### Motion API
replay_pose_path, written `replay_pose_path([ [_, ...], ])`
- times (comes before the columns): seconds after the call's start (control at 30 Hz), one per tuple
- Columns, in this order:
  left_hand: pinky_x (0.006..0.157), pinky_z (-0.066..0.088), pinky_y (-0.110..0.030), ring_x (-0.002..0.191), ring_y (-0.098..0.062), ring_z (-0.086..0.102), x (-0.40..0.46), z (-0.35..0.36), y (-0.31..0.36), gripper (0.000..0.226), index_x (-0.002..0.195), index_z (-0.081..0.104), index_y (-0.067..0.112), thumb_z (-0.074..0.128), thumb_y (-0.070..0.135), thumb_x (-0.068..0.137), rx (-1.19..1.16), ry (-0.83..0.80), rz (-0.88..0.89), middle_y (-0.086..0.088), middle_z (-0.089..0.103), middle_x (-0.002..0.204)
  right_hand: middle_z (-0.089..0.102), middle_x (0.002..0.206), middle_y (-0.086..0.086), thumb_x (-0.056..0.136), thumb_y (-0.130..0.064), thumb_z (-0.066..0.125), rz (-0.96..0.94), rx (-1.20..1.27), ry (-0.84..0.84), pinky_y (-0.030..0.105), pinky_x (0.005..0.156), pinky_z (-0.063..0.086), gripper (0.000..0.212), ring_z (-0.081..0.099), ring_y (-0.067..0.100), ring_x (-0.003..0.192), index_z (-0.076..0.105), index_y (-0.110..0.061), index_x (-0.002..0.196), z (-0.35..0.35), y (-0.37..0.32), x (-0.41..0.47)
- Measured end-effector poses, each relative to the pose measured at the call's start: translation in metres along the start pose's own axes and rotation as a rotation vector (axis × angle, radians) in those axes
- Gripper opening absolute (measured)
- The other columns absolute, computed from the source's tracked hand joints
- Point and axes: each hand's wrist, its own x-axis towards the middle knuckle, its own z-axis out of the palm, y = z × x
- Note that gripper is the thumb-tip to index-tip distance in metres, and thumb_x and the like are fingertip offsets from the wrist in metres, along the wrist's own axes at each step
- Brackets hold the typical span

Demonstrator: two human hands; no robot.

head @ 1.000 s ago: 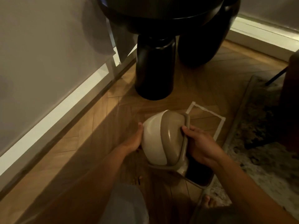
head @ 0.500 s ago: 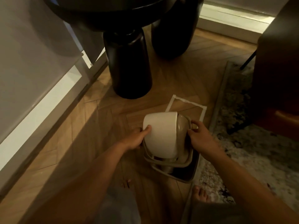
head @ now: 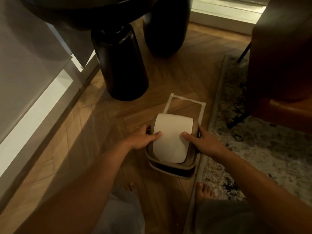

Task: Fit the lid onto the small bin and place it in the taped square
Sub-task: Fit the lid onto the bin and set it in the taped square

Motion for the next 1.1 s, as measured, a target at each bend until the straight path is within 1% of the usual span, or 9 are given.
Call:
replay_pose_path([
  [0.13,0.109,0.042,-0.047,0.138,-0.023,0.044,0.005,0.008,0.001,0.104,0.155,0.023,0.028,0.070,0.070,0.073,0.156,-0.074,0.032,0.000,0.039,0.157,0.062,0.119,-0.014,0.070,-0.062,0.081,0.036,-0.007,-0.026,0.014,0.054,0.056,0.096,0.063,0.003,0.097,0.038,-0.034,0.152,-0.006,0.018,-0.001],
  [0.3,0.110,0.041,-0.043,0.139,-0.024,0.043,0.007,0.014,-0.002,0.098,0.155,0.024,0.021,0.073,0.058,0.079,0.253,-0.107,0.041,-0.003,0.038,0.157,0.059,0.100,-0.022,0.077,-0.058,0.079,0.076,-0.081,-0.027,0.008,0.045,0.049,0.085,0.062,0.001,0.087,0.045,-0.026,0.148,-0.006,0.035,0.004],
  [0.5,0.106,0.045,-0.047,0.138,-0.025,0.043,0.009,0.017,-0.002,0.100,0.155,0.022,0.018,0.076,0.054,0.079,0.259,-0.124,0.041,-0.004,0.037,0.157,0.060,0.117,-0.008,0.076,-0.062,0.078,0.066,-0.116,-0.043,0.016,0.060,0.050,0.090,0.060,0.000,0.090,0.041,-0.027,0.150,-0.012,0.041,0.010],
  [0.7,0.106,0.046,-0.043,0.139,-0.023,0.041,0.009,0.019,-0.002,0.100,0.154,0.025,0.016,0.082,0.043,0.076,0.274,-0.128,0.061,-0.005,0.039,0.155,0.060,0.104,-0.024,0.077,-0.050,0.084,0.022,-0.125,-0.085,0.003,0.052,0.047,0.079,0.063,-0.010,0.081,0.048,-0.026,0.143,-0.016,0.049,0.008],
  [0.77,0.108,0.043,-0.042,0.140,-0.024,0.040,0.008,0.021,-0.003,0.102,0.154,0.024,0.016,0.084,0.039,0.075,0.291,-0.136,0.065,-0.006,0.039,0.155,0.065,0.116,-0.017,0.075,-0.039,0.089,-0.009,-0.124,-0.141,0.006,0.065,0.053,0.080,0.064,-0.013,0.089,0.049,-0.024,0.142,-0.019,0.053,0.008],
  [0.87,0.113,0.036,-0.040,0.142,-0.026,0.037,0.008,0.025,-0.006,0.103,0.155,0.021,0.016,0.085,0.034,0.076,0.321,-0.142,0.061,-0.007,0.037,0.156,0.064,0.131,-0.004,0.074,-0.022,0.092,-0.023,-0.129,-0.231,0.032,0.096,0.054,0.087,0.061,0.012,0.118,0.045,-0.020,0.147,-0.018,0.059,0.008],
  [0.9,0.114,0.035,-0.041,0.143,-0.026,0.036,0.008,0.025,-0.007,0.103,0.155,0.021,0.016,0.085,0.033,0.076,0.325,-0.141,0.061,-0.007,0.037,0.156,0.062,0.131,-0.005,0.075,-0.019,0.091,-0.028,-0.138,-0.245,0.029,0.097,0.053,0.088,0.060,0.012,0.119,0.042,-0.019,0.148,-0.016,0.062,0.009],
  [1.0,0.116,0.032,-0.045,0.143,-0.026,0.036,0.008,0.024,-0.009,0.103,0.155,0.022,0.016,0.085,0.031,0.076,0.334,-0.131,0.062,-0.008,0.037,0.156,0.056,0.123,-0.016,0.075,-0.021,0.091,-0.068,-0.184,-0.228,0.004,0.077,0.048,0.094,0.057,-0.001,0.107,0.034,-0.020,0.150,-0.012,0.066,0.010],
  [1.1,0.116,0.033,-0.049,0.143,-0.025,0.036,0.008,0.024,-0.013,0.100,0.154,0.025,0.015,0.085,0.031,0.076,0.322,-0.118,0.056,-0.008,0.038,0.156,0.051,0.127,-0.016,0.076,-0.023,0.091,-0.141,-0.208,-0.183,0.002,0.079,0.044,0.091,0.053,-0.009,0.110,0.033,-0.036,0.145,-0.008,0.069,0.013],
])
